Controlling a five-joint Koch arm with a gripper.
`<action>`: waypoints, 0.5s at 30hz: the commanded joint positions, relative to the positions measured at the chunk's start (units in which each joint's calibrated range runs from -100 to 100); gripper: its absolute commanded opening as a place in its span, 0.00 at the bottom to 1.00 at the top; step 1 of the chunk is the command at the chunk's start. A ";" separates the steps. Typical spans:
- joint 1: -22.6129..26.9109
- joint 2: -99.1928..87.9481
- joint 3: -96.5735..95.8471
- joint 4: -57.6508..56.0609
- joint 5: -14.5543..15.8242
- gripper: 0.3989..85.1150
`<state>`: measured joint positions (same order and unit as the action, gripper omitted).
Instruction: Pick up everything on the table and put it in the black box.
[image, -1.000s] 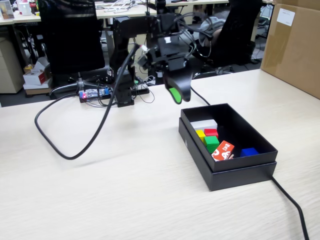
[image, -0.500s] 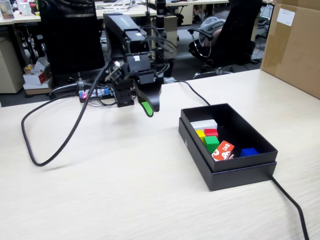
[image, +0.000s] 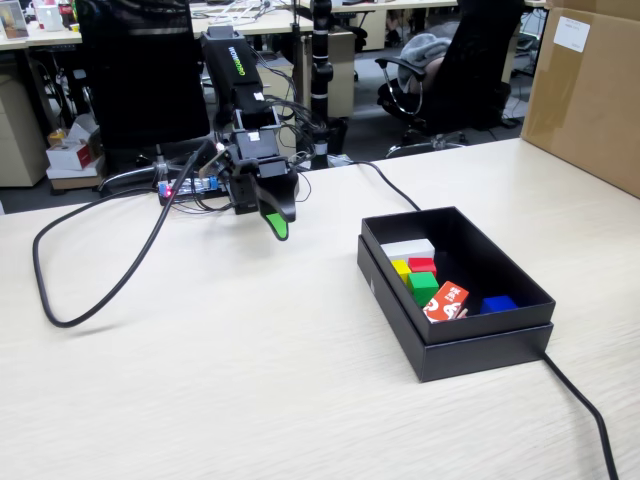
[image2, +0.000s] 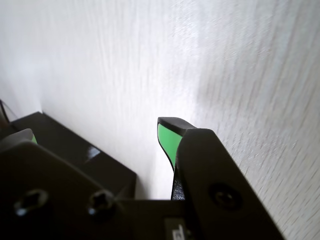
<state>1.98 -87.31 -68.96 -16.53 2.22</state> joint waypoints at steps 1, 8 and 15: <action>-1.07 -4.65 -2.02 8.11 -1.37 0.57; -1.71 -10.85 -12.54 15.11 -2.05 0.57; -2.10 -11.31 -22.88 25.82 -3.52 0.57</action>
<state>-0.02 -97.54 -92.70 5.15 -0.95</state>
